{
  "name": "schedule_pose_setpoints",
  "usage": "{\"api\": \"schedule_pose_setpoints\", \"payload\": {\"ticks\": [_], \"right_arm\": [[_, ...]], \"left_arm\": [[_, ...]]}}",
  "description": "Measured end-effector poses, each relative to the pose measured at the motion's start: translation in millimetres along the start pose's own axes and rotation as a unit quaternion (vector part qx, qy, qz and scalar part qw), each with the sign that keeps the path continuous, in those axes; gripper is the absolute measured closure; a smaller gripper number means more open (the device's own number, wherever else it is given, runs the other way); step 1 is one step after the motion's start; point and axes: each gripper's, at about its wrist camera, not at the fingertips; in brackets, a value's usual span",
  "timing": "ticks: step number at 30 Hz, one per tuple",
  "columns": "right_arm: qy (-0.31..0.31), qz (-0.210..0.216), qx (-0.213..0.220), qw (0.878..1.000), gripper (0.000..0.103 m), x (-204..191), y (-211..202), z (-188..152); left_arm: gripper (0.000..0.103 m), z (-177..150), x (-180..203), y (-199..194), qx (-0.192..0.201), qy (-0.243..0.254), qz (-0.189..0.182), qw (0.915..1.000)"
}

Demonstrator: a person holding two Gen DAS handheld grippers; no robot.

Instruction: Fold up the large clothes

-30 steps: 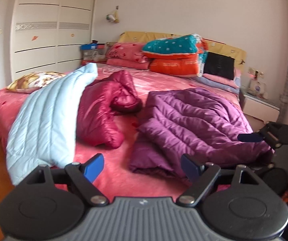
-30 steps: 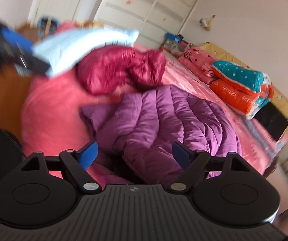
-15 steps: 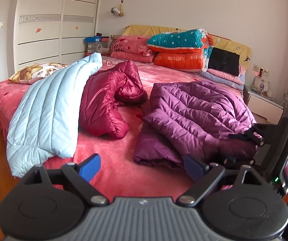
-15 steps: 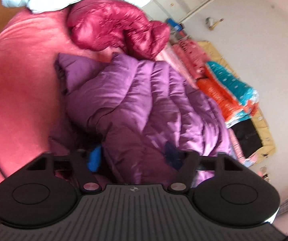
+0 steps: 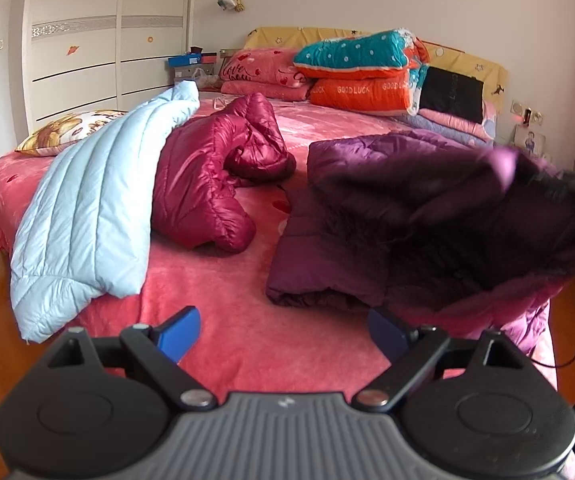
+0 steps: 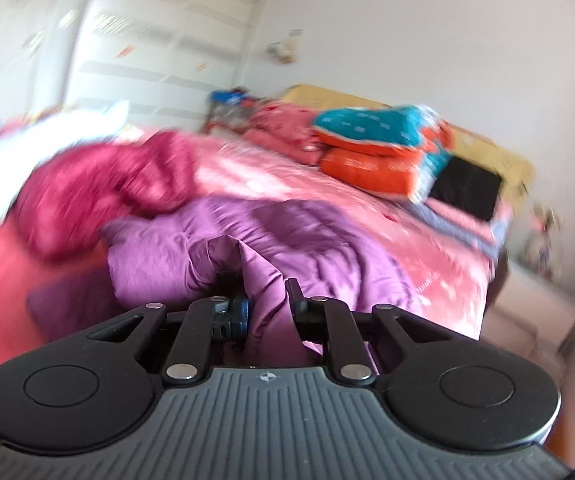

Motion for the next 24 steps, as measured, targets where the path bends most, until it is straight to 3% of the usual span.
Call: {"api": "schedule_pose_setpoints", "payload": {"ticks": [3, 6, 14, 18, 24], "right_arm": [[0.09, -0.037, 0.017, 0.995, 0.086, 47, -4, 9], [0.187, -0.083, 0.032, 0.978, 0.086, 100, -9, 9], [0.354, -0.22, 0.043, 0.908, 0.086, 216, -31, -48], [0.424, -0.26, 0.03, 0.867, 0.086, 253, -37, -93], [0.443, -0.277, 0.01, 0.853, 0.086, 274, -36, -144]], "left_arm": [[0.012, 1, 7, 4, -0.006, 0.008, -0.001, 0.9999], [0.012, 4, 16, 10, -0.01, 0.02, -0.006, 0.9997], [0.012, 18, 46, 33, -0.014, 0.058, -0.023, 0.9979], [0.012, 34, 67, 51, 0.001, 0.096, -0.028, 0.995], [0.012, 67, 100, 89, 0.046, 0.159, -0.035, 0.9856]]}}
Point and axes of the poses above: each gripper's, at about its wrist camera, not at the fingertips, and y roughly the way its jaws point, x to its right, z to its top, and after that the axes turned 12 degrees about x, right-handed
